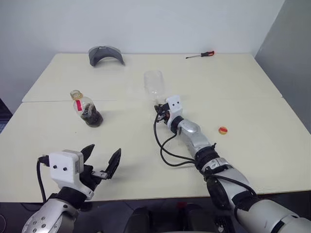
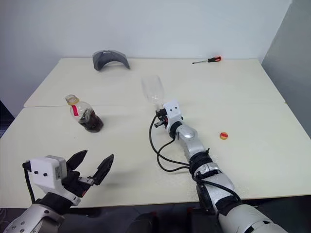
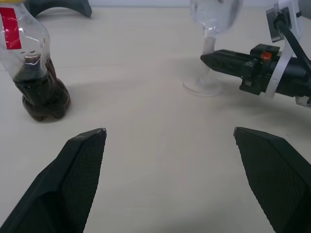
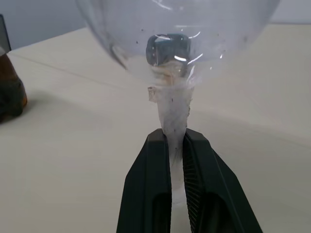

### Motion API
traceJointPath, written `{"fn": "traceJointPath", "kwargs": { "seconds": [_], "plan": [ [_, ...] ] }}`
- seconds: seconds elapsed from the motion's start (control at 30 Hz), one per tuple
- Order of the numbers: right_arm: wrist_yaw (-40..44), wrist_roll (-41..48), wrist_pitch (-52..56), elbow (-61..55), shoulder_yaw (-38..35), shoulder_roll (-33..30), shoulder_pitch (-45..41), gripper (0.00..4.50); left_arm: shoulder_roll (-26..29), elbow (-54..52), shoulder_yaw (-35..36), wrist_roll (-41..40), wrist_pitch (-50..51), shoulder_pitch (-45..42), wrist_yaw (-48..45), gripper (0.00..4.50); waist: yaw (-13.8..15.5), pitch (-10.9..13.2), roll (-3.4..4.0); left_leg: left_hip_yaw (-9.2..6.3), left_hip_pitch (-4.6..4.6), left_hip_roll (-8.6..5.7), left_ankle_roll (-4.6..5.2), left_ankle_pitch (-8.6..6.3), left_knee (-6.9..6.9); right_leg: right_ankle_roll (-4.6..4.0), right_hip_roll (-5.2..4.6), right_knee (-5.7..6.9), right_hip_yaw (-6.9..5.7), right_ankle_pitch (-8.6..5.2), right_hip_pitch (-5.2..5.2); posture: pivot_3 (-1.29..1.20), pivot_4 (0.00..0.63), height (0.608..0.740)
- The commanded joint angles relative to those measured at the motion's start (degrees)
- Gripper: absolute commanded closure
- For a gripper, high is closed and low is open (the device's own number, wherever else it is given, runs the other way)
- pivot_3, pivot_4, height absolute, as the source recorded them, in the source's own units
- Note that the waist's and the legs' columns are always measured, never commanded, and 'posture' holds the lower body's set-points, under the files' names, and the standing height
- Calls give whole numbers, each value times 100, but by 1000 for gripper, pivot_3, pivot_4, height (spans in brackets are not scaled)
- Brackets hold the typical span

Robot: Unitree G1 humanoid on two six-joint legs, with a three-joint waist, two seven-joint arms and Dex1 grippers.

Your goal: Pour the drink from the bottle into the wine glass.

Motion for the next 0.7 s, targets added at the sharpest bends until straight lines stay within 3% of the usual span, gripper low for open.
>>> {"fn": "traceJointPath", "kwargs": {
  "seconds": [0.03,0.2,0.5,0.7],
  "plan": [
    [134,-48,759,-496,103,-178,391,4401,80,29,-22,27,-37,-90,14,0,13,0,3,-1,25,-1,0,-1,-7,-3,0,-6,-1,-2,23,0,150,740],
    [226,-127,989,-1085,246,-375,652,4401,216,390,-94,67,-72,-540,-59,0,36,-1,8,-31,55,-4,1,-2,-19,-5,0,-40,-26,-5,72,0,150,740],
    [137,-53,963,-962,203,-227,334,4401,342,699,-157,138,-122,-984,-105,0,9,1,10,-37,56,-4,0,-1,-27,-5,0,-41,-30,-5,73,0,150,740],
    [272,21,1034,-1063,168,-296,363,2363,311,716,-208,186,-152,-992,-115,0,5,9,15,-35,48,-4,-1,0,-37,-5,0,-49,-27,-4,62,0,150,740]
  ]
}}
